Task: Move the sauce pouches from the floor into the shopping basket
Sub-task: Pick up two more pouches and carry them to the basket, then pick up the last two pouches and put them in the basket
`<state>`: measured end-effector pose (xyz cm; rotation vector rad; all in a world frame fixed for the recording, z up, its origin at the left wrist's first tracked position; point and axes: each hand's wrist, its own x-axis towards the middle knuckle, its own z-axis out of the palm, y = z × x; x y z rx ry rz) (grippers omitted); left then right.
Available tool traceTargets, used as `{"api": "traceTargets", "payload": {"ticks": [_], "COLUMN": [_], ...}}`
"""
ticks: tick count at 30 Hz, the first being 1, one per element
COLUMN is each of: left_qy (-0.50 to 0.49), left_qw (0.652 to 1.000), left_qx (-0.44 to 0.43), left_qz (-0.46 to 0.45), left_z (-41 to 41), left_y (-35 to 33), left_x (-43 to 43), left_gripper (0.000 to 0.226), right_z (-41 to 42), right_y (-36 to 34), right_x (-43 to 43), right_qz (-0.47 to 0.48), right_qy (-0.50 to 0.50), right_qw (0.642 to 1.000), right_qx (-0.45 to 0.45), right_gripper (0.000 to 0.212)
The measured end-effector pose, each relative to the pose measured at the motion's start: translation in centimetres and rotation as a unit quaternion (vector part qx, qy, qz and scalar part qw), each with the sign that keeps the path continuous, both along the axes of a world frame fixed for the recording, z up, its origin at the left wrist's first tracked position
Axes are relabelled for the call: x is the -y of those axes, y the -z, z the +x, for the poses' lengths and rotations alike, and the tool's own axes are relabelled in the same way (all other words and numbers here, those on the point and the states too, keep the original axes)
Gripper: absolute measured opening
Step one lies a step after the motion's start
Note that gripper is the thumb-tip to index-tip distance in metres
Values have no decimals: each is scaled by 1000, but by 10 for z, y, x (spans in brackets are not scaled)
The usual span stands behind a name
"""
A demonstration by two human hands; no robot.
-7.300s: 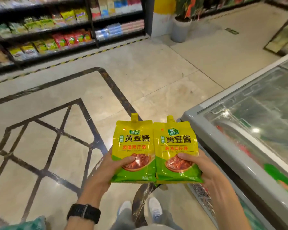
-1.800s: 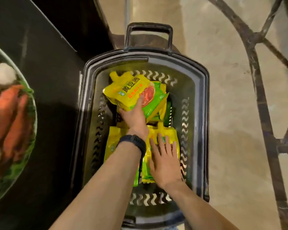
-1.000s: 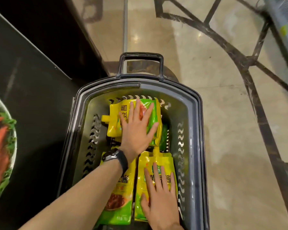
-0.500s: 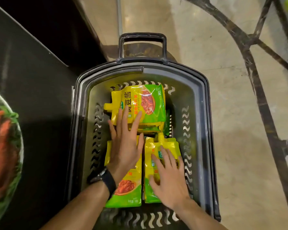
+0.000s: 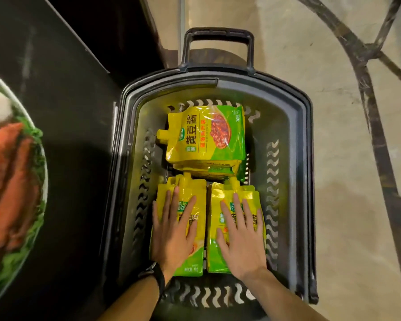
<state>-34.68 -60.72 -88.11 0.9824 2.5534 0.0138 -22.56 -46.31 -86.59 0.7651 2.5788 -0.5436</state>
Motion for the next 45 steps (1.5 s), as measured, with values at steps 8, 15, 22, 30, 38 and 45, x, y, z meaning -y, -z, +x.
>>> {"api": "traceTargets", "payload": {"ticks": [8,15,22,30,38,45], "left_qy": [5,62,81,231,395,520], "left_qw": [992,993,996,971,910,843], "left_qx": [110,37,-27,-42,-105,-114], "left_qz": [-63,-94,-38,36,68,69], "left_z": [-8,-14,24,82,139,250], "left_y": [-138,-351,-531,-622,-671,-695], "left_x": [-21,-68,-90,-162,-197,-208], "left_gripper": [51,55,62,69,66,59], "right_z": [-7,14,74,145,227,345], "right_y": [-135,-337,-518,-608,-654,-681], "right_x": [-54,-97,-120,-126,-105,-62], "right_qz": [-155,-89,1,95,155,180], "right_qy": [25,32,89,192,330,466], "right_qw": [983,993,996,977,931,866], "right_qx": [94,71,-18,-3,-3,-20], "right_gripper": [73,76,69,72,65,67]}}
